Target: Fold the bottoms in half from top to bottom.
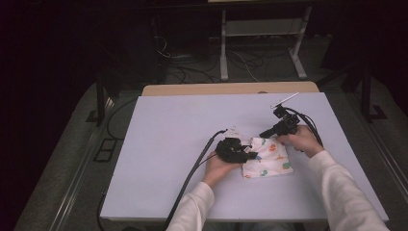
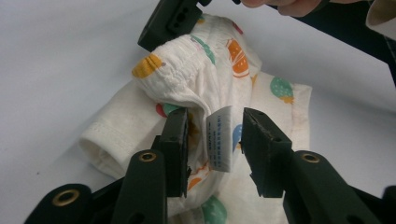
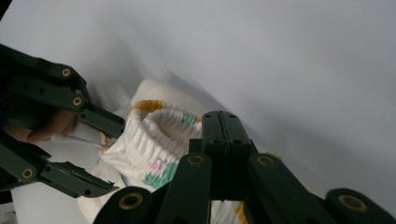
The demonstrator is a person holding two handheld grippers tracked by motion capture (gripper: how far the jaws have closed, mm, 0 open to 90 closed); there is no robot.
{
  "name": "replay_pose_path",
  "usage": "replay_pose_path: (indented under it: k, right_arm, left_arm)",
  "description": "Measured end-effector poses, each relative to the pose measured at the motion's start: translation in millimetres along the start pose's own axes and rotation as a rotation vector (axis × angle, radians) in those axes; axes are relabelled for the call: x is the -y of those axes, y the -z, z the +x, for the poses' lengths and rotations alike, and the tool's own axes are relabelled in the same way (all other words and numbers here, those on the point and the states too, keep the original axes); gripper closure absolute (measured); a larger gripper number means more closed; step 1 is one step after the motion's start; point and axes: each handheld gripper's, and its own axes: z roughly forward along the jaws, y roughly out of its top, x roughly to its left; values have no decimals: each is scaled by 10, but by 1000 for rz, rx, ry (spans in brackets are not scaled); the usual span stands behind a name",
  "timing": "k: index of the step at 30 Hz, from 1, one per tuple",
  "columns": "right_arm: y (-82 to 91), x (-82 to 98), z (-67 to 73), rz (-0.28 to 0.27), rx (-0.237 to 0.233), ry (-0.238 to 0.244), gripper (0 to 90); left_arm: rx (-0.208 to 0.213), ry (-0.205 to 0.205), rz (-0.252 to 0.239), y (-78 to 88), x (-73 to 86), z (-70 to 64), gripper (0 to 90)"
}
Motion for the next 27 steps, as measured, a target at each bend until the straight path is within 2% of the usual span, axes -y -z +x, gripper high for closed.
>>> replay_pose_path:
  k: [2,5,10,18,21,23,27]
  right_arm:
    - [9,25,6,-5,5,9,887]
    - [6,55,8,-9,-7,7,887]
    - [21,122,80,-21,-30,27,887]
    - [107,247,232,-58,-64,62,887]
    - [136,280,279,-64,-62,71,887]
    - [165,348,348,-70,-67,75,887]
    - [141,462,441,-48,-67,96,887]
  left_arm:
    - [13,0,8,3,1,-2,586]
    - [10,-5,14,1,9,-17,575]
    - [-4,-4,-9,57,28,-36,476]
    - [-49,27,-98,266,15,14,339]
    - [-65,32,-121,312,6,26,337]
    - [-79,50,-150,359,1,48,337]
    - [-89,64,-164,378,5,67,335]
